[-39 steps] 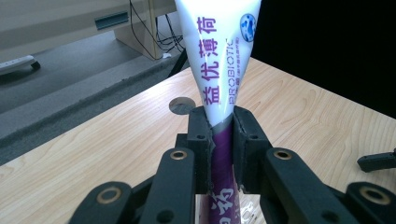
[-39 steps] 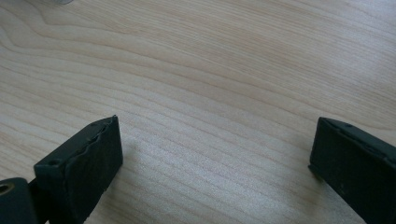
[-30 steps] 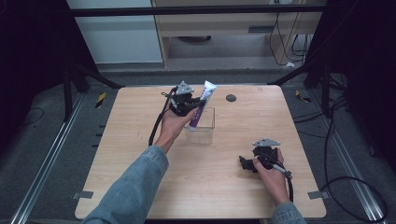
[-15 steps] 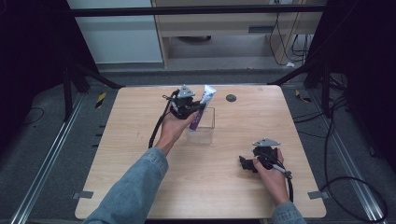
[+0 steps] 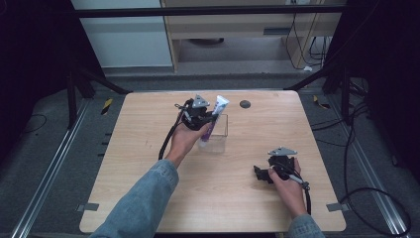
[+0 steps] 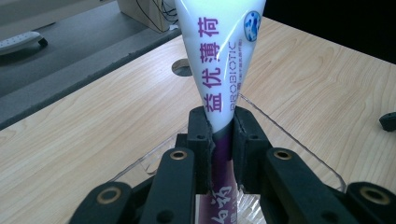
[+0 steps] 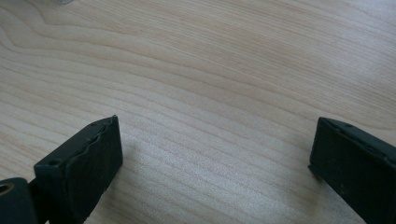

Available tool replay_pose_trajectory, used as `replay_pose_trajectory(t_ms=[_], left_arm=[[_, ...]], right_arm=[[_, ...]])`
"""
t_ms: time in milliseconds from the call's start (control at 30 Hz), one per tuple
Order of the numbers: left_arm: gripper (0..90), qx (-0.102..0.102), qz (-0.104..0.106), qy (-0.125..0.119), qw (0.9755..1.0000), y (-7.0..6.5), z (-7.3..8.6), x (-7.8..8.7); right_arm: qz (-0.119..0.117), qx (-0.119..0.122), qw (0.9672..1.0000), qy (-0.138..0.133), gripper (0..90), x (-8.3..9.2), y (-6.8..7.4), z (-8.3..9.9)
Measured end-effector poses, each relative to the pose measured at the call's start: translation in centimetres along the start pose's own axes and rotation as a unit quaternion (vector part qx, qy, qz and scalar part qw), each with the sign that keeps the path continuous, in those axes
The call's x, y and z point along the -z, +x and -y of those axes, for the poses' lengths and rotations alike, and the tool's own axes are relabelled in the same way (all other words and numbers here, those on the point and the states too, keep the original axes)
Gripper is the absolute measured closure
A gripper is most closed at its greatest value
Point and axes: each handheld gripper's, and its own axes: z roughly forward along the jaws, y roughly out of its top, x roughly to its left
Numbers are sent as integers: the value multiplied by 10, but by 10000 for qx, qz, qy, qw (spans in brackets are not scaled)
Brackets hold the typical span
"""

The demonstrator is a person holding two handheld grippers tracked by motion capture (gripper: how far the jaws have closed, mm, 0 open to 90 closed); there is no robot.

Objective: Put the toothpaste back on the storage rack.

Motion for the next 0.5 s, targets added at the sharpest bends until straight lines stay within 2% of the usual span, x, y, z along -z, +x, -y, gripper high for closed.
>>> replay_pose_trajectory(t_ms=[200,500], left_arm=[[785,-61,-41,123,9999,-3,1,-1],[785,14,-81,238,9997,-2,7,-4]], right_arm=[[-1,-2,10000,1,26,0,0,0],[-1,-1,10000,1,26,0,0,0]])
